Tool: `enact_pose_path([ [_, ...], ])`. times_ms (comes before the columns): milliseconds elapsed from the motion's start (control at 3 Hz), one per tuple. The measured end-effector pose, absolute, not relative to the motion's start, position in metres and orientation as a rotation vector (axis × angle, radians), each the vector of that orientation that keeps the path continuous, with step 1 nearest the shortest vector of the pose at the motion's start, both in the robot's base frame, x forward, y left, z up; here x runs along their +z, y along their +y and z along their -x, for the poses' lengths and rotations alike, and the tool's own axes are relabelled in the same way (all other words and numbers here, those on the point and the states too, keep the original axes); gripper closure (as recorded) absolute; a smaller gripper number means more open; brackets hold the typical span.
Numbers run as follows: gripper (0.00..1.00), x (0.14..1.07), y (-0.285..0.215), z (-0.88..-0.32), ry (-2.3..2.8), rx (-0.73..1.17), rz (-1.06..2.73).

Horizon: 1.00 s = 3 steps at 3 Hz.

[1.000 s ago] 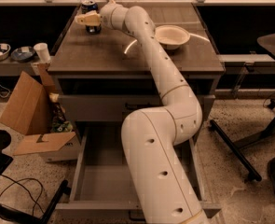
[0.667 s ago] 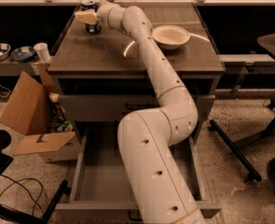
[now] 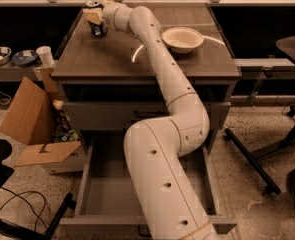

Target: Place pepsi can into middle drawer

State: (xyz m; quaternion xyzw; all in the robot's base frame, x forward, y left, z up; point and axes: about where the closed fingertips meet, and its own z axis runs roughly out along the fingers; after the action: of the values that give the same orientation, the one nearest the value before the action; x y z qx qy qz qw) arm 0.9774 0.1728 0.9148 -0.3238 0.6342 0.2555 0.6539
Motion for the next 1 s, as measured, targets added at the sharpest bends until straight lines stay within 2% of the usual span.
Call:
enact_pose_path([
  [333,1.00,0.915,0.173,-0.977,1.439,0.580,0.735],
  [1000,1.00,0.917,0.183,-0.962,1.460,0.607,0.807],
])
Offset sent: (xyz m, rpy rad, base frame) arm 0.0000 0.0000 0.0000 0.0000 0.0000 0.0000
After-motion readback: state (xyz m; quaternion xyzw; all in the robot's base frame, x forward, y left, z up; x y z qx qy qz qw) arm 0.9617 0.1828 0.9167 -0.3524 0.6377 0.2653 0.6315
